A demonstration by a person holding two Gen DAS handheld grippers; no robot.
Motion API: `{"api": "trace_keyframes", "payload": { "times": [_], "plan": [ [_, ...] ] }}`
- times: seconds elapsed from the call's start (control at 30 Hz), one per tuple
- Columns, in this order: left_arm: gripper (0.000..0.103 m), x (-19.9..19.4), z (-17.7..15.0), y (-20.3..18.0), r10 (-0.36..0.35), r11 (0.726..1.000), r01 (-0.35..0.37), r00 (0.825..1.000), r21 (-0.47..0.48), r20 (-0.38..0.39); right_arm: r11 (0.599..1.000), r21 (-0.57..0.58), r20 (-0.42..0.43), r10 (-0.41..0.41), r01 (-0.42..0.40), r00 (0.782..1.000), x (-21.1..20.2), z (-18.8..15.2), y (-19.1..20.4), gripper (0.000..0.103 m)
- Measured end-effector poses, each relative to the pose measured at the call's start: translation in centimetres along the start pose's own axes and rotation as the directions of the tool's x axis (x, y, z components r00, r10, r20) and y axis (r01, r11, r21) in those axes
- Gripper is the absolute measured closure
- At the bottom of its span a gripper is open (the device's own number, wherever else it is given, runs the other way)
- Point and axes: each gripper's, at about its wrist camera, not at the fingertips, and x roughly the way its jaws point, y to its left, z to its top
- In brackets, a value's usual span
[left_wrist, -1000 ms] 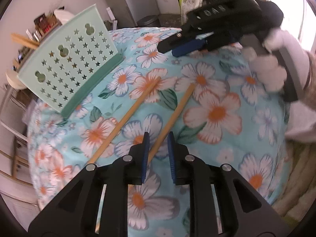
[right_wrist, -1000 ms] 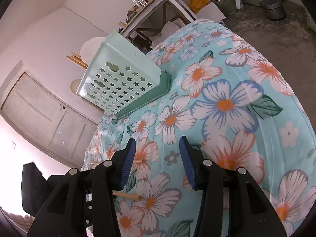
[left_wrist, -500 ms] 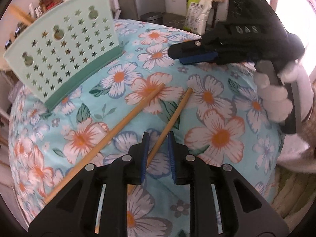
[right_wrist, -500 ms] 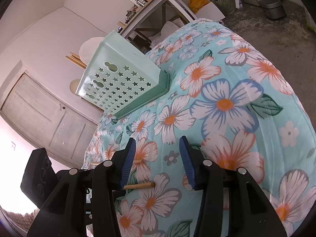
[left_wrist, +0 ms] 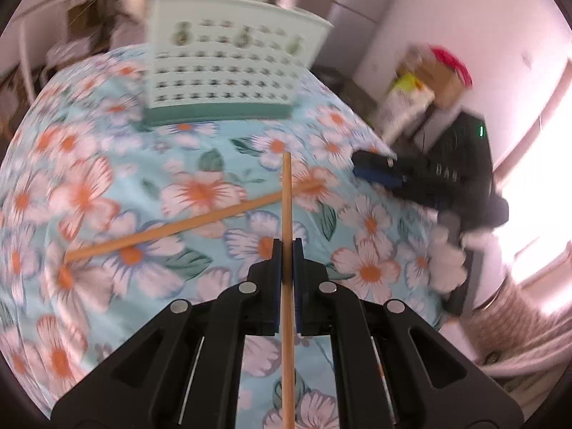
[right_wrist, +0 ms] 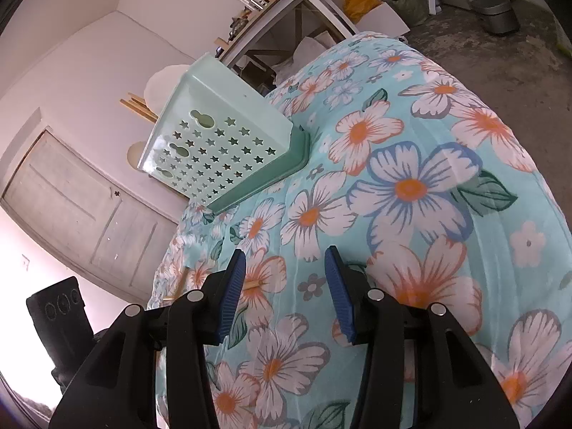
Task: Organize utensils
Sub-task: 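Lift the chopstick upright with the left tool toward the holder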
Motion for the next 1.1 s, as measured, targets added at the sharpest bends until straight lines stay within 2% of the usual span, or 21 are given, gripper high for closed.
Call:
{"api": "trace_keyframes", "payload": {
  "times": [0.1, 0.27, 0.43, 0.57, 0.87, 1.1],
  "plan": [
    [0.098, -2.0, -0.6, 1.0, -0.063, 0.994, 0.067, 0.997, -0.081, 0.052, 1.000, -0.001, 0.000, -0.003, 0.003, 1.000, 0.2, 0.0, 0.2, 0.058],
    [0.098, -3.7, -0.8, 1.4, -0.088, 0.985, 0.107, 0.986, -0.134, 0.140, 1.000, -0.007, 0.000, -0.009, 0.009, 1.000, 0.3, -0.1, 0.3, 0.058],
    [0.098, -5.2, -0.8, 2.6, -0.069, 0.972, 0.120, 0.967, -0.200, 0.245, 1.000, -0.009, 0.001, -0.011, 0.011, 1.000, 0.4, -0.1, 0.4, 0.058],
    [0.098, -7.0, -1.7, 5.2, -0.026, 0.945, 0.128, 0.947, -0.302, 0.320, 1.000, -0.014, 0.000, -0.017, 0.017, 1.000, 0.5, -0.1, 0.4, 0.058],
    [0.098, -9.1, -3.5, 9.1, 0.064, 0.901, 0.100, 0.932, -0.421, 0.358, 0.998, -0.034, -0.002, -0.046, 0.046, 0.999, 0.9, -0.2, 0.9, 0.058],
    [0.098, -9.3, -4.5, 10.4, 0.092, 0.888, 0.089, 0.927, -0.451, 0.365, 0.997, -0.046, -0.004, -0.065, 0.064, 0.998, 1.1, -0.3, 1.2, 0.058]
  ]
}}
